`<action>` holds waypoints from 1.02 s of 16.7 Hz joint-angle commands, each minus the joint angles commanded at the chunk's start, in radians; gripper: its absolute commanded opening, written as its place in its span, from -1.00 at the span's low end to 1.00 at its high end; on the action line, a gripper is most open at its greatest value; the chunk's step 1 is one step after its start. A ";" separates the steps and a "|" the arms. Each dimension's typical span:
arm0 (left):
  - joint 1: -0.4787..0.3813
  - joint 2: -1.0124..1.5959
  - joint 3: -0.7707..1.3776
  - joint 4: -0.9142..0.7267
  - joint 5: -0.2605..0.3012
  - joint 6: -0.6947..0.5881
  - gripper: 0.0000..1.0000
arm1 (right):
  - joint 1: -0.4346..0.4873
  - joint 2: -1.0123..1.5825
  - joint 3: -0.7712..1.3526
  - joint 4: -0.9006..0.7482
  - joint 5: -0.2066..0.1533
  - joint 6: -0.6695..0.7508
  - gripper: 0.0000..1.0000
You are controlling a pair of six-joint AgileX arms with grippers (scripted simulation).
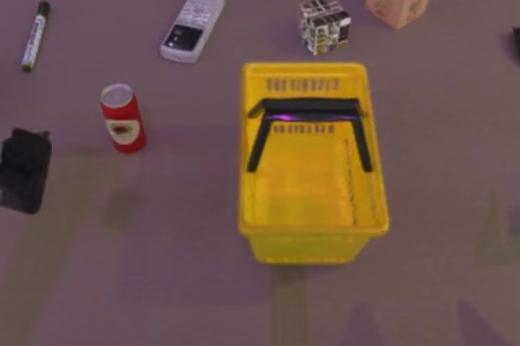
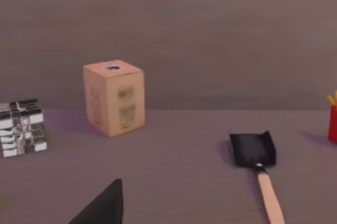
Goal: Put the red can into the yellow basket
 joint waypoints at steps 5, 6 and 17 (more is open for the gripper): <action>-0.050 0.542 0.463 -0.314 0.002 0.136 1.00 | 0.000 0.000 0.000 0.000 0.000 0.000 1.00; -0.057 0.653 0.554 -0.369 0.000 0.162 1.00 | 0.000 0.000 0.000 0.000 0.000 0.000 1.00; -0.077 1.493 1.273 -0.712 -0.045 0.366 1.00 | 0.000 0.000 0.000 0.000 0.000 0.000 1.00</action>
